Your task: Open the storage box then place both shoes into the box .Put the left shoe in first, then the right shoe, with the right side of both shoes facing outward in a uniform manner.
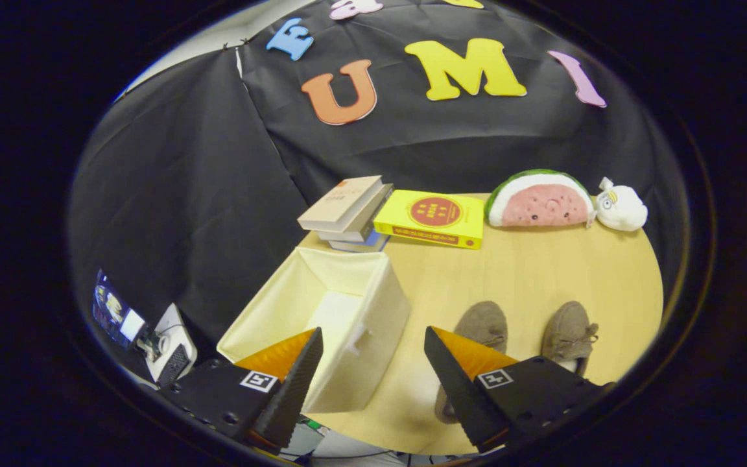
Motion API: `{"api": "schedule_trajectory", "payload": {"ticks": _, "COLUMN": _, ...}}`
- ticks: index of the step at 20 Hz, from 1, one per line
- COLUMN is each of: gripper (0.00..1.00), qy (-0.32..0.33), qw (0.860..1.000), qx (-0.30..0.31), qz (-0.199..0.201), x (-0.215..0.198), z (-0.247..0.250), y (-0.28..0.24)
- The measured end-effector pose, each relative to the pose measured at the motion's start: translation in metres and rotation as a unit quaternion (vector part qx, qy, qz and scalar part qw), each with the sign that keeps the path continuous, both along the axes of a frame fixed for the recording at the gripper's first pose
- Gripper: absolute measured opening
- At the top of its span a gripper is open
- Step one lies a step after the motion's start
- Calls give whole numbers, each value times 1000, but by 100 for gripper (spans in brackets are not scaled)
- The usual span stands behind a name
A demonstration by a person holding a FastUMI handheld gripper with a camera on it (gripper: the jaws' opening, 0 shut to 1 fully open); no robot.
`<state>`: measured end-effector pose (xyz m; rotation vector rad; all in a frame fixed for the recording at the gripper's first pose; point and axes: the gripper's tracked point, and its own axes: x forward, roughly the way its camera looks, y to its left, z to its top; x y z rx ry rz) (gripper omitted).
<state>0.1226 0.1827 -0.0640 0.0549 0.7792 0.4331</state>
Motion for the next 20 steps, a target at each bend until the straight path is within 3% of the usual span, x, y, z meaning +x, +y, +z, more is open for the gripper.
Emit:
{"api": "schedule_trajectory", "payload": {"ticks": 3, "gripper": 95, "qy": 23, "qw": 999, "qx": -40, "qz": -17, "x": 4, "z": -28, "y": -38}}
{"api": "schedule_trajectory", "payload": {"ticks": 4, "gripper": 92, "qy": 32, "qw": 998, "qx": -52, "qz": -22, "x": 5, "z": -40, "y": -47}}
{"api": "schedule_trajectory", "payload": {"ticks": 5, "gripper": 81, "qy": 43, "qw": 997, "qx": -65, "qz": -24, "x": 7, "z": -51, "y": -56}}
{"api": "schedule_trajectory", "payload": {"ticks": 8, "gripper": 82, "qy": 84, "qw": 991, "qx": -92, "qz": -40, "x": 8, "z": -86, "y": -87}}
{"api": "schedule_trajectory", "payload": {"ticks": 15, "gripper": 35, "qy": 156, "qw": 978, "qx": -128, "qz": -54, "x": 7, "z": -141, "y": -119}}
{"api": "schedule_trajectory", "payload": {"ticks": 18, "gripper": 33, "qy": 166, "qw": 977, "qx": -121, "qz": -50, "x": 6, "z": -147, "y": -117}}
{"api": "schedule_trajectory", "payload": {"ticks": 19, "gripper": 3, "qy": 167, "qw": 977, "qx": -121, "qz": -47, "x": 6, "z": -148, "y": -116}}
{"api": "schedule_trajectory", "payload": {"ticks": 20, "gripper": 3, "qy": 165, "qw": 978, "qx": -122, "qz": -45, "x": 7, "z": -148, "y": -117}}
